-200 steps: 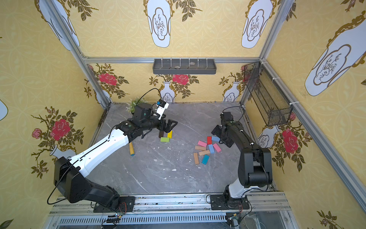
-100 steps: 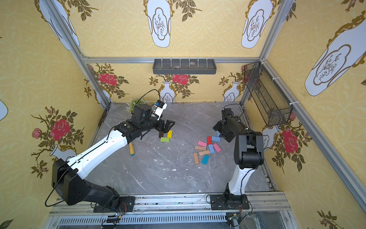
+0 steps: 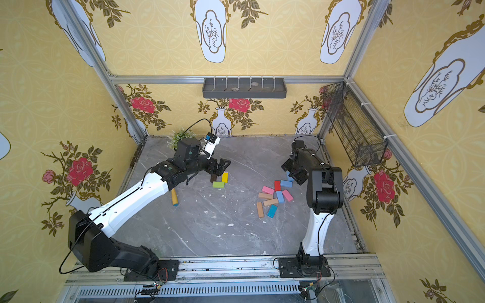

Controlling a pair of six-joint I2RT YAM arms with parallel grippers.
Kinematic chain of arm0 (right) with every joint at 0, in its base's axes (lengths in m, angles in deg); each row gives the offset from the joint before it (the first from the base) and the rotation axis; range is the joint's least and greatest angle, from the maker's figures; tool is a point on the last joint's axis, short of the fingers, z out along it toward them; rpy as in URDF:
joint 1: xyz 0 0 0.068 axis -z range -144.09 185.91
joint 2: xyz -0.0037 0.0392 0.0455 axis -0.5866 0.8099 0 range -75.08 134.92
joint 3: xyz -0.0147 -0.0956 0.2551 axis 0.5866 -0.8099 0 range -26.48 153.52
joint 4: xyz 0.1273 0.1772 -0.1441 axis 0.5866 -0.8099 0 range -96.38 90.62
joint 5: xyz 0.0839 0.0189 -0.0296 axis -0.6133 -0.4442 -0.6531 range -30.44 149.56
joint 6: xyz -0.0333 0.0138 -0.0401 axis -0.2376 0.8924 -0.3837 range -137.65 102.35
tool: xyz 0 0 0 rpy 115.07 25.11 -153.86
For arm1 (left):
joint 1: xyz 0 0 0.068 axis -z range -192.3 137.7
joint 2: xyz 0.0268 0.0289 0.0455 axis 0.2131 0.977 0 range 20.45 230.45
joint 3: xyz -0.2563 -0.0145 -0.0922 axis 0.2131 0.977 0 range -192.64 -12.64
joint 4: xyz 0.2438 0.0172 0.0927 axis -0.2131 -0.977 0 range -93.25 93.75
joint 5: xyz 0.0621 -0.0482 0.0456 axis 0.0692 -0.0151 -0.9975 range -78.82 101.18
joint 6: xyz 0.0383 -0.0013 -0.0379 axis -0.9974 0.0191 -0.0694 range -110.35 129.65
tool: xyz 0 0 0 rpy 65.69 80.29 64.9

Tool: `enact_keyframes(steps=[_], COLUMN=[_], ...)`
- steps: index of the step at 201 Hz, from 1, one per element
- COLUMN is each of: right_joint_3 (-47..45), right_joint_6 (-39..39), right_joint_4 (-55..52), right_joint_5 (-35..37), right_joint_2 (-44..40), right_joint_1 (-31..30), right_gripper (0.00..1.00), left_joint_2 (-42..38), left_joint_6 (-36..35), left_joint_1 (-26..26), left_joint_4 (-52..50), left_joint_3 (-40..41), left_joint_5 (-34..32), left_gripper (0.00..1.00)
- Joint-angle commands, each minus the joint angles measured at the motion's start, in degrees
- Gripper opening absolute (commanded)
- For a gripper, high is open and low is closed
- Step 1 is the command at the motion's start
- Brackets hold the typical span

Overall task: Assemble the number 8 with building blocks
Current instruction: Pick up the building block from the center of the board.

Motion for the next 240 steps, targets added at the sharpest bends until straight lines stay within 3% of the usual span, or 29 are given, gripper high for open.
enact_keyframes(steps=[1,139,240], right_joint_3=[1.1,5.7,7.3], right_joint_6=[1.2,0.5,-2.0], right_joint_4=[-2.4,-4.2,-4.1], right_joint_5=[1.3,2.0,3.4], right_joint_2=[1.0,6.5,9.0], right_joint_1=[-0.4,-1.1,-2.1], right_gripper=[0.93,0.81,0.53], left_joint_2=[-0.1,0.2,0.8], left_joint_6=[-0.9,-1.0,-1.0], left_joint_1=[0.0,0.0,0.0], left_joint_4=[0.5,0.5,0.5], left_joint_3=[0.5,0.4,0.2], left_joint_5=[-0.4,-1.0,-1.1], left_gripper=[1.0,1.0,1.0])
